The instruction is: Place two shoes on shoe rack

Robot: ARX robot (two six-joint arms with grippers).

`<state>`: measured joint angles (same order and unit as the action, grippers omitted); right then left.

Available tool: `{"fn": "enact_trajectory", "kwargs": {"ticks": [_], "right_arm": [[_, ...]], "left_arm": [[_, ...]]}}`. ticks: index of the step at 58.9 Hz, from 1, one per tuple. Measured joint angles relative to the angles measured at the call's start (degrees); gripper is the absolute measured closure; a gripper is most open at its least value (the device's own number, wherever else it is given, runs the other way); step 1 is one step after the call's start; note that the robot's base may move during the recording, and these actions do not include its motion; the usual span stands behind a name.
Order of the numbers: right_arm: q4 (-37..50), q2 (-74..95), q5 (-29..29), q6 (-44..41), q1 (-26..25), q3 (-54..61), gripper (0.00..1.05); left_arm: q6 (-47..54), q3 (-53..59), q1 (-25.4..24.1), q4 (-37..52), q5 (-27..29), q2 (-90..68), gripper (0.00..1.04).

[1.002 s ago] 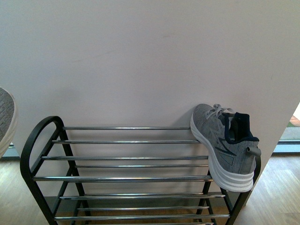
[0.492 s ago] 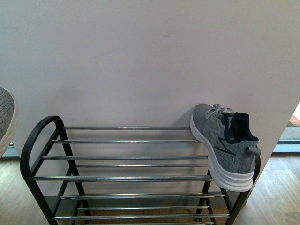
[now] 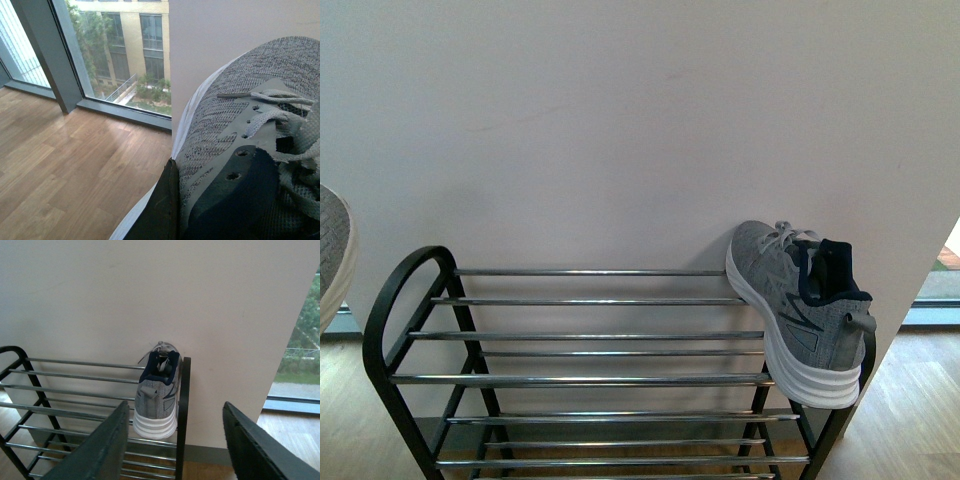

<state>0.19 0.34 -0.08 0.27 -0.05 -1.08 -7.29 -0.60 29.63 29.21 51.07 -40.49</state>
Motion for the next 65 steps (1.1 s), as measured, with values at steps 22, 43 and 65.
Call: {"fn": "enact_trajectory", "kwargs": {"ticks": [22, 43, 65], "right_arm": [[0.0, -0.1, 0.5, 0.0, 0.0, 0.0, 0.09], [0.0, -0.1, 0.1, 0.0, 0.0, 0.0, 0.09], [0.0, -0.1, 0.1, 0.0, 0.0, 0.0, 0.09]], "left_arm": [[-1.9, -0.9, -0.3, -4.8, -3.7, 0.1, 1.03], [-22.8, -28.3, -2.2, -12.2, -26.1, -34.9, 1.03], [-31.8, -57.6, -1.7, -21.1, -29.9, -64.1, 1.03]]}}
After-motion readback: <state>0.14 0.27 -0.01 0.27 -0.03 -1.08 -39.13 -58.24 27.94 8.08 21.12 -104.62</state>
